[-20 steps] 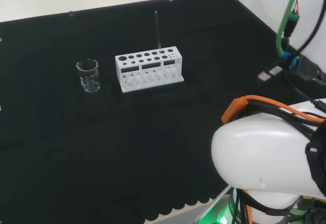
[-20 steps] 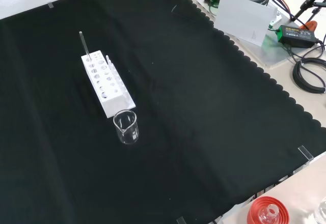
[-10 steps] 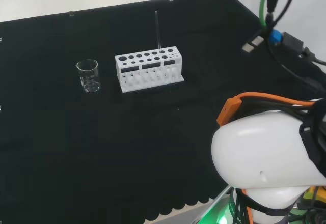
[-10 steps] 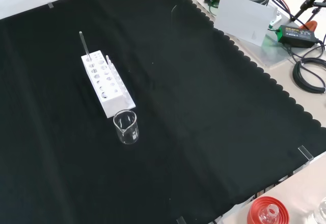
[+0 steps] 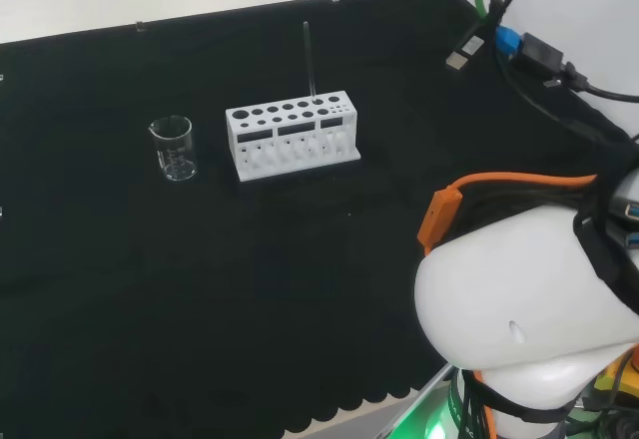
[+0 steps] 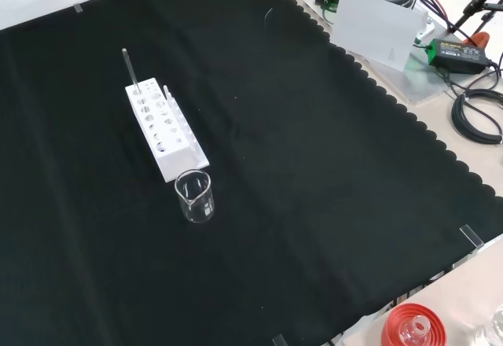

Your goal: Take the glass rod from the white test tube rack.

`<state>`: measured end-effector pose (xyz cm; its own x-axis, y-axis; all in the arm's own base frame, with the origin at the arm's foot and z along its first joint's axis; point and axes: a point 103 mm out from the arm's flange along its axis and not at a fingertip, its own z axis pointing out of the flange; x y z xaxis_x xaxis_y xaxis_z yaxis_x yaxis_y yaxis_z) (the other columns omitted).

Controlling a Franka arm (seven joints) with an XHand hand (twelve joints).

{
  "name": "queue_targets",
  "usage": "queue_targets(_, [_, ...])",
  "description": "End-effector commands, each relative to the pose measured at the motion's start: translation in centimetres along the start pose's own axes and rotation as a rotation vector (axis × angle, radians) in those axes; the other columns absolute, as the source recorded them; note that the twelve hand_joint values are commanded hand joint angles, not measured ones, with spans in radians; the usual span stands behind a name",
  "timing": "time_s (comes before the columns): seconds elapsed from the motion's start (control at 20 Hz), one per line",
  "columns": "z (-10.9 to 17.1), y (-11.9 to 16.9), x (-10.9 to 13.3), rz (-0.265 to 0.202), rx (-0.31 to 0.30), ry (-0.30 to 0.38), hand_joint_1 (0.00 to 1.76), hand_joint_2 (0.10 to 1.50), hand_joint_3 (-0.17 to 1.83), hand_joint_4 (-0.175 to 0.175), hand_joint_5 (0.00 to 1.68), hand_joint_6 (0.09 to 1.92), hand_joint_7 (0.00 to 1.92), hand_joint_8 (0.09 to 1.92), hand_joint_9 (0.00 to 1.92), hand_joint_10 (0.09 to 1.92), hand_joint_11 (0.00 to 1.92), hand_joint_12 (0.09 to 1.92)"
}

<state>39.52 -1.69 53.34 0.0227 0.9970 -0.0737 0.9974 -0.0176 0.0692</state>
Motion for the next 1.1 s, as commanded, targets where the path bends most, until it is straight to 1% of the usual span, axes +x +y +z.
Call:
queue_targets(0.05, [0.9,2.2,0.2,-0.04,0.018,-0.009,0.58,0.92,0.09,0.033,0.39,0.09,0.34,0.78,0.52,0.85,0.46,1.38])
queue_targets(0.15, [1.4,3.0,0.0,-0.035,0.047,0.005,0.59,0.92,0.09,0.031,0.4,0.09,0.35,0.78,0.54,0.85,0.48,1.38])
queue_targets(0.25, [2.1,3.8,-0.2,-0.04,0.065,-0.001,0.58,0.92,0.09,0.029,0.4,0.09,0.36,0.78,0.55,0.85,0.49,1.38])
queue_targets(0.5, [4.2,5.6,-0.7,-0.058,0.084,-0.014,0.58,0.92,0.09,0.027,0.41,0.09,0.37,0.78,0.56,0.84,0.52,1.36])
queue_targets(0.8, [6.2,7.4,-1.0,-0.073,0.116,-0.013,0.58,0.92,0.09,0.024,0.42,0.09,0.37,0.79,0.58,0.83,0.53,1.35])
queue_targets(0.9, [6.9,8.0,-1.1,-0.1,0.11,-0.001,0.58,0.92,0.09,0.021,0.42,0.09,0.38,0.79,0.59,0.83,0.54,1.35])
queue_targets(1.1, [8.2,9.0,-1.4,-0.106,0.104,0.024,0.58,0.92,0.09,0.016,0.43,0.09,0.39,0.79,0.61,0.83,0.56,1.35])
